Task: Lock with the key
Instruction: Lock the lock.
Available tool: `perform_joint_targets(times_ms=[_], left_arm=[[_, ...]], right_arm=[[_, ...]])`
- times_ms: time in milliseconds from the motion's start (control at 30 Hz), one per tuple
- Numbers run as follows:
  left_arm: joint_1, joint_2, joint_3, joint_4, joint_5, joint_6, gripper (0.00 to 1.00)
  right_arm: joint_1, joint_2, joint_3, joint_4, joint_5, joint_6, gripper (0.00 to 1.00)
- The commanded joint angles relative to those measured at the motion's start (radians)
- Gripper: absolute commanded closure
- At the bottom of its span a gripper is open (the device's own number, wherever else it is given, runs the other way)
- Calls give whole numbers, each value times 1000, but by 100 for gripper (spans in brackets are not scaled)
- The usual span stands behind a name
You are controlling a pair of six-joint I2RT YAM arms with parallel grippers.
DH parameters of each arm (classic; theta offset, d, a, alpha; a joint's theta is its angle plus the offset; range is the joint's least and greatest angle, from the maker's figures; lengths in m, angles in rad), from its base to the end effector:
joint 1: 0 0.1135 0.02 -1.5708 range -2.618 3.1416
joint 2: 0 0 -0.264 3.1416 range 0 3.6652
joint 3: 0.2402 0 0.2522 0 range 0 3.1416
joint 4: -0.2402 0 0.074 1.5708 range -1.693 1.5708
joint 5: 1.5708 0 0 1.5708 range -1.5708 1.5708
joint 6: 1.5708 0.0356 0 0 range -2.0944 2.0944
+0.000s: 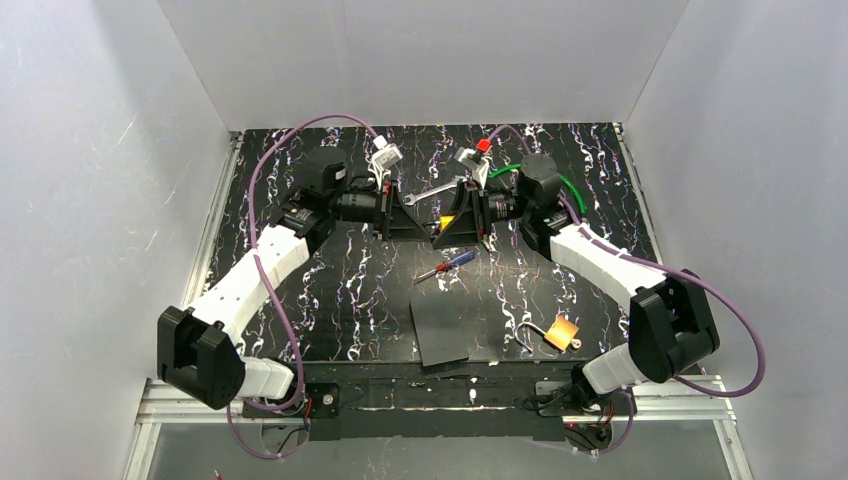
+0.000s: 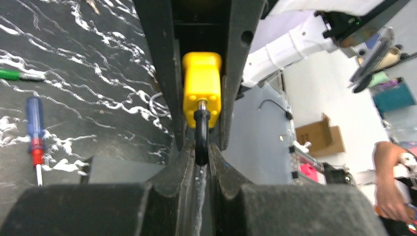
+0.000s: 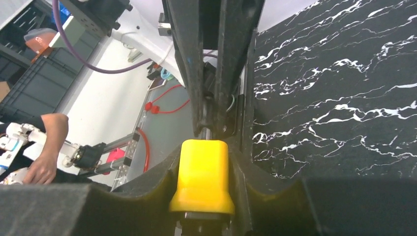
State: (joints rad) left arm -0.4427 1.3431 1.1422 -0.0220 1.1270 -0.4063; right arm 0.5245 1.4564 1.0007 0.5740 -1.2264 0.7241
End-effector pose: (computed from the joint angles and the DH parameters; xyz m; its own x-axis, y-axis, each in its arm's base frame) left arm 0.2568 -0.1573 0.3609 -0.5707 0.0828 -0.8170 0.8211 0.0472 -0.5688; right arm 0.2616 0.1901 0.3320 -0.5715 -0.0722 -0.8175 -0.8004 -0.1709 0.5746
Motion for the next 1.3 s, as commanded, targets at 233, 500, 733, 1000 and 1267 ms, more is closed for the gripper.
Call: perform_joint_targets(times_ms=[233,500,733,1000,1267], left_arm=[[-78,25,44,-6,-71,71,100],[-126,57,56,-6,-97,66,100],[-164,101,86,15,-105,38,100],[-113,64,48,7,-88,39,100],[23,-12,13,-11,-44,54,100]], right_arm=[[94,13,91,-186,17,-202,99],[123,34,117,-189,21,-205,99],[143,62,140,-176,23,-196,99],[98,32,119,-167,7,-189,99],[-38,-20,106,-185,0,-183,98]])
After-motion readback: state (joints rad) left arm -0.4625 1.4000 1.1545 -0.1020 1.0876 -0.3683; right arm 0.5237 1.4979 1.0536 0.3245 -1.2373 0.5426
